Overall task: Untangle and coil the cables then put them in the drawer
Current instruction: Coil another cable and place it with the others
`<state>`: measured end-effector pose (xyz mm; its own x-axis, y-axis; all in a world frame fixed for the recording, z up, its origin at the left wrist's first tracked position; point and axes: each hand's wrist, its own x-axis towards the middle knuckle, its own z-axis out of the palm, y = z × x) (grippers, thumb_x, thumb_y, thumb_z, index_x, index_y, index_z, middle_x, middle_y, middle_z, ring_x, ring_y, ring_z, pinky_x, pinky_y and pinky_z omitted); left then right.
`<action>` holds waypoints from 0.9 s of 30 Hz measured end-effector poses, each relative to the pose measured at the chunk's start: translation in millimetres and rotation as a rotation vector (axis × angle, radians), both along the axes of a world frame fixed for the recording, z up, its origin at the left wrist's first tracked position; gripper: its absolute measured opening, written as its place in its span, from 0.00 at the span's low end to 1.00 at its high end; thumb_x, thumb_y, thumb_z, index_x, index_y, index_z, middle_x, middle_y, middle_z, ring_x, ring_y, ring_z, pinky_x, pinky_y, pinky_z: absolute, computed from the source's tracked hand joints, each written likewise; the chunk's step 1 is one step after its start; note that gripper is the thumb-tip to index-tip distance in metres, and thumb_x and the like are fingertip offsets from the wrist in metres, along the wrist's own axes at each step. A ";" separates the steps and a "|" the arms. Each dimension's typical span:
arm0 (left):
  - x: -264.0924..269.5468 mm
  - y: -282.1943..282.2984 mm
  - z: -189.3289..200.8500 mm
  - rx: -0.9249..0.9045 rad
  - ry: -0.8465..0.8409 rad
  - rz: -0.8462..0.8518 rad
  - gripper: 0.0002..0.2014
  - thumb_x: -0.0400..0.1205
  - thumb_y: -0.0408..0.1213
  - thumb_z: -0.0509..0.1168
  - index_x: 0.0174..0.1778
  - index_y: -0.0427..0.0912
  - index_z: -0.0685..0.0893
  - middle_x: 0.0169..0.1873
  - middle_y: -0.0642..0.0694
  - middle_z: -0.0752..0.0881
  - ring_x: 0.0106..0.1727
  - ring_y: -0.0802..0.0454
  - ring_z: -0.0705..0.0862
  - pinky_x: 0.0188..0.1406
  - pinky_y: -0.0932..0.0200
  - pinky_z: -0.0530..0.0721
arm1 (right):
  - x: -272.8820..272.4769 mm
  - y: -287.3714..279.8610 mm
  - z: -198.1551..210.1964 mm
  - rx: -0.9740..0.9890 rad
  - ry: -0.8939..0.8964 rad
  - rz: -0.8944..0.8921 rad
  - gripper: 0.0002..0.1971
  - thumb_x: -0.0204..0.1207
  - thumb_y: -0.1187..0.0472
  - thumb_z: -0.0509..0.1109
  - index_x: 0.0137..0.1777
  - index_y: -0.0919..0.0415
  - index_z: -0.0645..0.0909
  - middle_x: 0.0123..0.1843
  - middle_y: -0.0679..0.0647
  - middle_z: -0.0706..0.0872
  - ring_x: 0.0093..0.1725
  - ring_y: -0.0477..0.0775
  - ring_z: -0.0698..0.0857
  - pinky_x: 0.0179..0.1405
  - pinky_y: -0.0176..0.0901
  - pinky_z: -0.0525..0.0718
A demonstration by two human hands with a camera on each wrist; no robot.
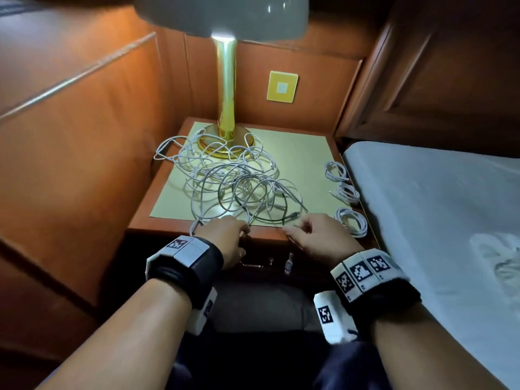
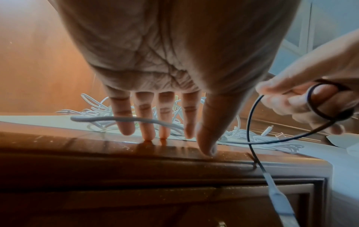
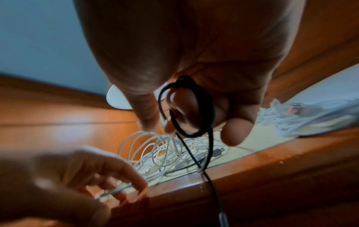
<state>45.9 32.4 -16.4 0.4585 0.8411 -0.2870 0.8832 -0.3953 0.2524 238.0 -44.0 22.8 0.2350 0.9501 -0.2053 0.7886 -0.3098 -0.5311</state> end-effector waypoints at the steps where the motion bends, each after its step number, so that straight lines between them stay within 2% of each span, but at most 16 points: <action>1: 1.0 3.4 -0.8 0.000 0.002 0.002 0.24 0.79 0.46 0.72 0.71 0.61 0.77 0.71 0.54 0.76 0.72 0.48 0.77 0.73 0.41 0.74 | -2.8 7.2 -1.3 -0.011 -0.040 0.030 0.20 0.79 0.41 0.69 0.43 0.59 0.82 0.42 0.51 0.87 0.45 0.52 0.83 0.44 0.47 0.77; 4: 4.6 11.8 -2.0 -0.005 -0.007 0.006 0.22 0.79 0.44 0.72 0.68 0.62 0.77 0.67 0.52 0.75 0.67 0.47 0.79 0.64 0.46 0.80 | -7.3 30.3 -5.2 0.026 -0.069 0.071 0.12 0.77 0.42 0.73 0.50 0.50 0.82 0.51 0.45 0.84 0.53 0.48 0.81 0.48 0.41 0.73; 6: 5.6 15.7 -1.2 -0.008 0.003 0.008 0.18 0.78 0.45 0.71 0.62 0.63 0.75 0.63 0.53 0.75 0.62 0.46 0.82 0.61 0.44 0.82 | -7.9 45.5 -14.2 0.047 -0.058 0.095 0.12 0.77 0.48 0.75 0.58 0.48 0.83 0.60 0.45 0.86 0.58 0.47 0.81 0.54 0.39 0.75; 9: 4.8 22.3 -2.4 -0.016 0.011 -0.007 0.13 0.79 0.42 0.69 0.53 0.62 0.72 0.57 0.54 0.77 0.55 0.46 0.83 0.58 0.43 0.83 | -8.0 63.7 -31.2 -0.042 -0.090 0.132 0.22 0.77 0.52 0.75 0.70 0.49 0.80 0.71 0.46 0.84 0.69 0.49 0.81 0.67 0.41 0.76; 12: 6.0 28.3 -3.5 -0.013 -0.017 -0.031 0.11 0.80 0.36 0.68 0.51 0.54 0.74 0.52 0.50 0.80 0.49 0.46 0.80 0.46 0.52 0.80 | -6.4 75.3 -43.9 -0.161 -0.135 0.160 0.31 0.74 0.51 0.76 0.78 0.50 0.75 0.74 0.46 0.81 0.73 0.51 0.79 0.73 0.44 0.76; 14: 7.0 30.6 -3.6 -0.003 -0.069 -0.024 0.09 0.80 0.34 0.65 0.49 0.52 0.74 0.51 0.49 0.78 0.50 0.44 0.80 0.43 0.53 0.76 | -4.8 80.3 -44.4 -0.168 -0.139 0.161 0.29 0.72 0.51 0.76 0.74 0.49 0.78 0.70 0.45 0.84 0.69 0.51 0.82 0.71 0.47 0.79; 16: 7.8 33.5 -5.4 -0.002 -0.162 0.004 0.09 0.80 0.30 0.62 0.47 0.51 0.73 0.49 0.48 0.77 0.50 0.41 0.80 0.47 0.50 0.79 | -4.2 82.5 -41.6 -0.144 -0.141 0.144 0.17 0.71 0.53 0.77 0.60 0.49 0.85 0.60 0.46 0.87 0.62 0.52 0.85 0.64 0.48 0.83; 18: 8.2 37.8 -6.1 0.001 -0.270 0.036 0.11 0.79 0.28 0.62 0.44 0.51 0.73 0.48 0.47 0.77 0.50 0.41 0.80 0.50 0.50 0.80 | -4.8 84.5 -40.6 -0.134 -0.157 0.151 0.04 0.70 0.56 0.76 0.43 0.50 0.86 0.50 0.47 0.89 0.54 0.52 0.86 0.57 0.48 0.86; 19: 7.7 40.4 -6.2 0.019 -0.318 0.053 0.11 0.79 0.28 0.64 0.43 0.51 0.75 0.48 0.47 0.77 0.50 0.43 0.80 0.51 0.51 0.80 | -5.5 85.3 -40.7 -0.138 -0.158 0.166 0.02 0.71 0.57 0.75 0.39 0.51 0.85 0.46 0.47 0.89 0.51 0.51 0.87 0.54 0.47 0.87; 21: 6.7 45.9 -8.0 0.083 -0.416 0.119 0.12 0.80 0.26 0.66 0.41 0.50 0.81 0.50 0.46 0.80 0.48 0.48 0.81 0.54 0.56 0.81 | -7.5 87.0 -39.7 -0.166 -0.158 0.207 0.03 0.72 0.58 0.75 0.38 0.51 0.85 0.44 0.47 0.89 0.48 0.51 0.86 0.51 0.44 0.87; 23: 5.9 51.0 -10.2 0.141 -0.529 0.213 0.16 0.79 0.22 0.65 0.38 0.51 0.85 0.50 0.46 0.83 0.45 0.53 0.83 0.53 0.61 0.82 | -9.3 85.8 -34.7 -0.218 -0.158 0.271 0.01 0.73 0.59 0.75 0.43 0.53 0.88 0.45 0.49 0.89 0.48 0.51 0.86 0.48 0.42 0.86; 25: 5.7 54.5 -10.8 0.140 -0.613 0.308 0.19 0.79 0.21 0.66 0.35 0.53 0.86 0.50 0.46 0.87 0.41 0.57 0.86 0.45 0.72 0.80 | -9.3 82.7 -28.2 -0.259 -0.155 0.324 0.07 0.75 0.58 0.75 0.50 0.58 0.89 0.49 0.51 0.89 0.51 0.52 0.87 0.51 0.42 0.86; 27: 6.0 55.4 -9.4 0.115 -0.686 0.371 0.18 0.80 0.22 0.66 0.35 0.52 0.88 0.46 0.46 0.89 0.32 0.59 0.85 0.34 0.74 0.78 | -7.8 76.2 -21.3 -0.261 -0.152 0.351 0.09 0.75 0.56 0.74 0.52 0.58 0.88 0.50 0.50 0.89 0.52 0.51 0.86 0.53 0.42 0.86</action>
